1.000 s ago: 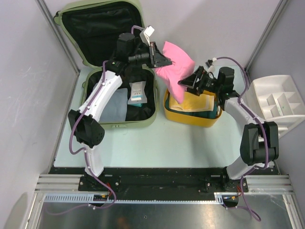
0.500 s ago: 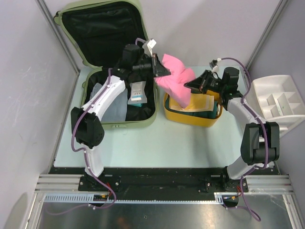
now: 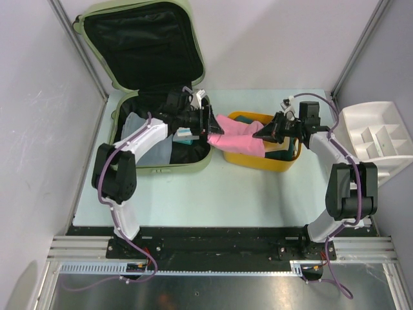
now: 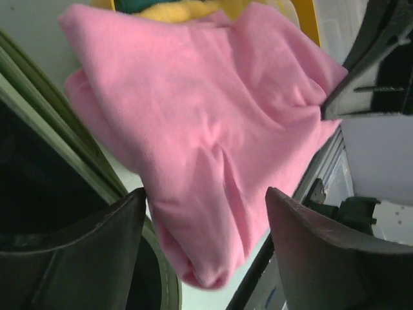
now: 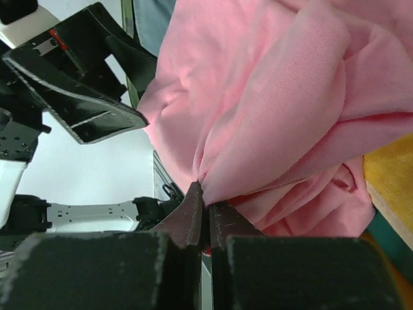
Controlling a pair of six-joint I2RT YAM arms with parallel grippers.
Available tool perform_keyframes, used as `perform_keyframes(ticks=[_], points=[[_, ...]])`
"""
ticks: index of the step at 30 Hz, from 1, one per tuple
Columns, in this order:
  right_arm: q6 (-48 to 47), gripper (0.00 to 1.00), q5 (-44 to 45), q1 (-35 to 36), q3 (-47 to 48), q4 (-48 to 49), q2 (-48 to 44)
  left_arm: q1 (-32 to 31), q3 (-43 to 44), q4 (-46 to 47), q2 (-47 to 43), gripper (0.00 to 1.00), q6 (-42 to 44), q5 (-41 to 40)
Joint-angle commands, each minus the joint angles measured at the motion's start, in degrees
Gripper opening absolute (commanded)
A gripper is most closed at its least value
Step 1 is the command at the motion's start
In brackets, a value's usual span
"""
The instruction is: Open, take out, and arrange the luggage
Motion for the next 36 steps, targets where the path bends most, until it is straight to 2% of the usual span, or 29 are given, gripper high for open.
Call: perform_keyframes(ticks=[1, 5, 12, 18, 21, 26, 29, 30, 32, 33, 34, 36], points=[[-4.8, 0.0, -1.15, 0.2, 0.6, -5.99, -1.54, 0.37, -2.67, 1.05, -8.42, 0.86, 0.31, 3.91], [-7.08, 0.0, -0.8, 0.29, 0.6, -9.24, -2.6, 0.11, -5.84, 0.87, -11.32, 0.93, 0.49, 4.53], [-9.99, 0.0, -1.85, 0.81, 0.6, -14.51, -3.03, -1.47, -6.81, 0.52, -10.1, 0.88, 0.32, 1.46], [-10.95, 0.0, -3.52, 0.55, 0.6, -16.54, -4.26, -2.61, -5.05, -3.78, -8.08, 0.88, 2.07, -2.41], [-10.95, 0.0, -3.52, 0.38, 0.6, -16.98, -4.79, -3.32, -4.26, -6.5, -7.55, 0.76, 3.3, -2.5], [-10.78, 0.0, -3.87, -0.5, 0.6, -17.15, -5.23, -4.64, -2.33, -9.14, -6.76, 0.64, 4.27, -2.94], [-10.95, 0.0, -3.79, -0.85, 0.6, -17.07, -5.41, -4.9, 0.04, -9.85, -5.44, 0.46, 3.4, -1.72], [-10.78, 0.0, -3.87, -1.03, 0.68, -16.89, -5.5, -4.9, 0.66, -10.11, -5.09, 0.34, 3.04, -1.1], [-10.52, 0.0, -3.53, -1.56, 0.86, -16.63, -5.59, -5.25, 2.41, -10.38, -4.74, 0.21, 3.22, 0.57], [-10.52, 0.0, -3.35, -1.82, 1.64, -16.54, -5.5, -5.34, 2.86, -10.38, -4.65, 0.04, 3.22, 0.75], [-10.6, 0.0, -3.09, -2.0, 2.35, -16.63, -5.41, -5.43, 3.47, -10.38, -4.65, 0.0, 3.04, 1.88], [-10.6, 0.0, -1.86, -3.65, 4.28, -16.63, -4.71, -5.43, 7.24, -10.38, -3.77, 0.0, 3.65, 3.03]])
